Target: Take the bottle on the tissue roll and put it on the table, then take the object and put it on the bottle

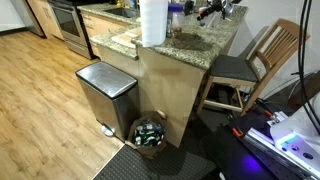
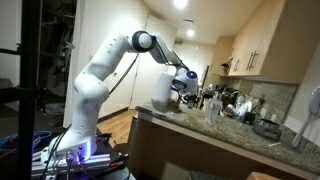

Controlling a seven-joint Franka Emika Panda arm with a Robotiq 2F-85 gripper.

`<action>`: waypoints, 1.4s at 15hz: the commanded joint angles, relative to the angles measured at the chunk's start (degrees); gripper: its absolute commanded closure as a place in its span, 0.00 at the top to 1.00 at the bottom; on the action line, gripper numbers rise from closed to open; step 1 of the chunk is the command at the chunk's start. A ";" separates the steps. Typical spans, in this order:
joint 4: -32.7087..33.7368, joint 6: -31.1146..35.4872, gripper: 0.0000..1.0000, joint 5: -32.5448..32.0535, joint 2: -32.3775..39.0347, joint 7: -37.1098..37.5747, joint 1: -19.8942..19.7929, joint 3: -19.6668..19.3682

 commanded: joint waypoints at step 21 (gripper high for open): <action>-2.63 7.89 0.25 8.55 -8.69 -10.90 2.20 7.28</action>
